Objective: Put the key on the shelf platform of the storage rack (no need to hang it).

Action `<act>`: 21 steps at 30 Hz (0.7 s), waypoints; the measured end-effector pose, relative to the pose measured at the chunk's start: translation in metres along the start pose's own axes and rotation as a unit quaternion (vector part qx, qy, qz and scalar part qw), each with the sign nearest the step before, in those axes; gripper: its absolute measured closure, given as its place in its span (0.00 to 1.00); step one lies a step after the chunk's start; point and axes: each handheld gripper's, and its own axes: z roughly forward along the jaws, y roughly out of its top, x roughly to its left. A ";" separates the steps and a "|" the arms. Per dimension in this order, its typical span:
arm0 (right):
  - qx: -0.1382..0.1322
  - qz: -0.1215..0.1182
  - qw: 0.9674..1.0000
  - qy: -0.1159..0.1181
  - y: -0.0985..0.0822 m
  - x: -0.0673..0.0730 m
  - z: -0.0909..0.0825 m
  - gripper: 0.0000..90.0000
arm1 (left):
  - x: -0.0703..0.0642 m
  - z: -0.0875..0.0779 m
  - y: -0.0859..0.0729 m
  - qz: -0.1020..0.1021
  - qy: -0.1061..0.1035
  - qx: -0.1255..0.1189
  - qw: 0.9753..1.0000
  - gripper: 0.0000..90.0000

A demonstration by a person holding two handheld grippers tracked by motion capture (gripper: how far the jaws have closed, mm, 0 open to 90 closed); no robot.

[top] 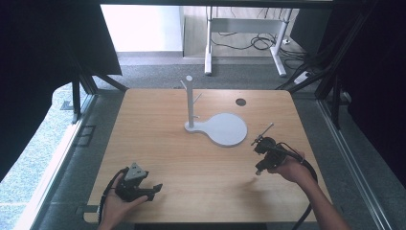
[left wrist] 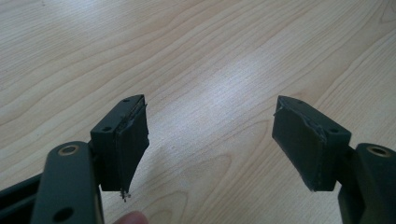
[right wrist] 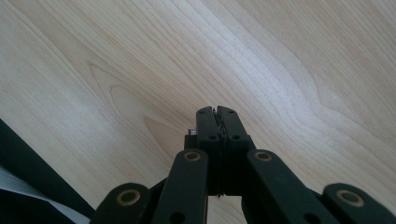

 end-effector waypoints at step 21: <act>-0.025 -0.012 1.000 -0.012 0.021 0.002 -0.011 1.00 | 0.001 0.001 -0.001 0.000 -0.001 0.003 1.000 0.30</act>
